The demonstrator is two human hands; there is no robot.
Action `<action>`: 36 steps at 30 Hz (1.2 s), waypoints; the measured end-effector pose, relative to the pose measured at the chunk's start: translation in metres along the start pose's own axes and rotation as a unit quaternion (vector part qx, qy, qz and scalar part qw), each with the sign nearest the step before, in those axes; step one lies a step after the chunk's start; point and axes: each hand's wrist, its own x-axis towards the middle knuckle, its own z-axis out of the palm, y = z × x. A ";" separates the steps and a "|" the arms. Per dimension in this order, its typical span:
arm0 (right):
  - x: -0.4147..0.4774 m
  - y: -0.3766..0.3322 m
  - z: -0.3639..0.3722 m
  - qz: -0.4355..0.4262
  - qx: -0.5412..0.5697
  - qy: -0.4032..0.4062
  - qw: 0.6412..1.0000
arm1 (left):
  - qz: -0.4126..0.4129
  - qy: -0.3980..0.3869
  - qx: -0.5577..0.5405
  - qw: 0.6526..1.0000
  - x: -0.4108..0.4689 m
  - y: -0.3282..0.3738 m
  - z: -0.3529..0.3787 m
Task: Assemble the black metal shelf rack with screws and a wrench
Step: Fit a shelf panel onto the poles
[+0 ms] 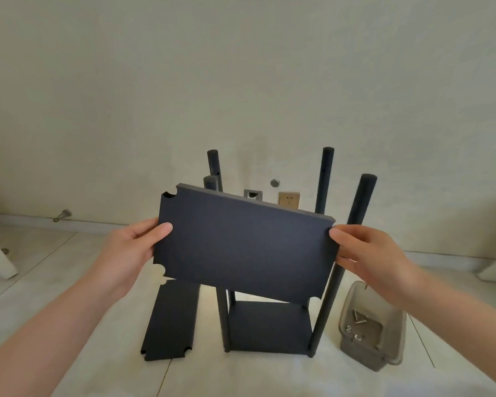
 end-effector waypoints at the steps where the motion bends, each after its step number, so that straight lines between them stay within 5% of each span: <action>1: 0.000 0.000 -0.003 0.001 0.013 0.002 1.000 | 0.005 0.004 -0.009 1.000 0.000 0.004 0.006; 15: 0.015 -0.070 -0.041 -0.162 -0.041 0.018 0.986 | 0.010 0.071 -0.061 0.996 0.013 0.069 0.058; 25: 0.095 -0.125 -0.059 -0.112 -0.057 0.063 0.990 | 0.004 0.042 -0.002 0.999 0.065 0.115 0.083; 36: 0.155 -0.099 -0.049 -0.048 -0.055 0.066 0.995 | 0.015 0.013 0.026 0.999 0.125 0.100 0.089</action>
